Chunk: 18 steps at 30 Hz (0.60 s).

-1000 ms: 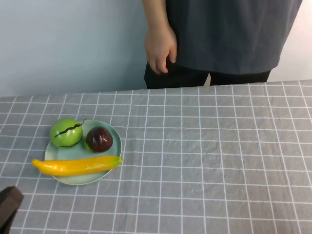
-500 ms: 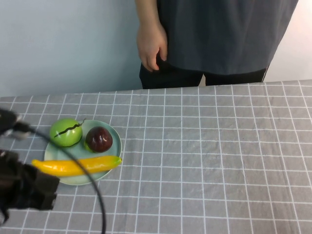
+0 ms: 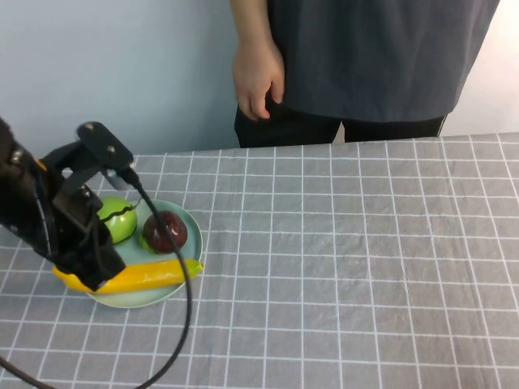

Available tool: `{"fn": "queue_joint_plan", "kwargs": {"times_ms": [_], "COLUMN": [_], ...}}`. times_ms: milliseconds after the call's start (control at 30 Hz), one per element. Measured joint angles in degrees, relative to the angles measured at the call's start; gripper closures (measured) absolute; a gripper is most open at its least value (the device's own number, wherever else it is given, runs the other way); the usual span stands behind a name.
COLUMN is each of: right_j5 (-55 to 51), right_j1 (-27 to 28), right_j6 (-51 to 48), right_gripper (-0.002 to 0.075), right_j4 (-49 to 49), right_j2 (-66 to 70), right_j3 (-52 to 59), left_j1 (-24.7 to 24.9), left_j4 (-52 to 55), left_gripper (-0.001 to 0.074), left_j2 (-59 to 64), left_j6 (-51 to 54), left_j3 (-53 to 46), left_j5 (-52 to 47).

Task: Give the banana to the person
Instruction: Pick up the banana

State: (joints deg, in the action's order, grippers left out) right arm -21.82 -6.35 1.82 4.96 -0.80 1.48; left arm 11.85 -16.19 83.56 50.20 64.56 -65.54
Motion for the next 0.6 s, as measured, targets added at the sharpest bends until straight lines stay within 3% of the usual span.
{"fn": "queue_joint_plan", "kwargs": {"times_ms": [167, 367, 433, 600], "right_j5": [0.0, 0.0, 0.0, 0.0], "right_j1": [0.0, 0.0, 0.0, 0.0], "right_j6": [0.0, 0.0, 0.0, 0.0], "right_gripper": [0.0735, 0.0735, 0.0735, 0.0735], "right_j4": [0.0, 0.0, 0.0, 0.0], "right_j2": [0.0, 0.0, 0.0, 0.0], "right_j3": [0.0, 0.0, 0.0, 0.0], "left_j1": [0.0, 0.23, 0.64, 1.96], "left_j4": [9.33, 12.39, 13.1, 15.42], "left_gripper": [0.0739, 0.0717, 0.0661, 0.0432], "left_j2": [5.35, 10.65, 12.46, 17.19], "left_j6": [3.9, 8.17, 9.73, 12.2], "left_j3": [2.42, 2.97, 3.09, 3.09], "left_j5": [-0.8, 3.59, 5.97, 9.23]}}
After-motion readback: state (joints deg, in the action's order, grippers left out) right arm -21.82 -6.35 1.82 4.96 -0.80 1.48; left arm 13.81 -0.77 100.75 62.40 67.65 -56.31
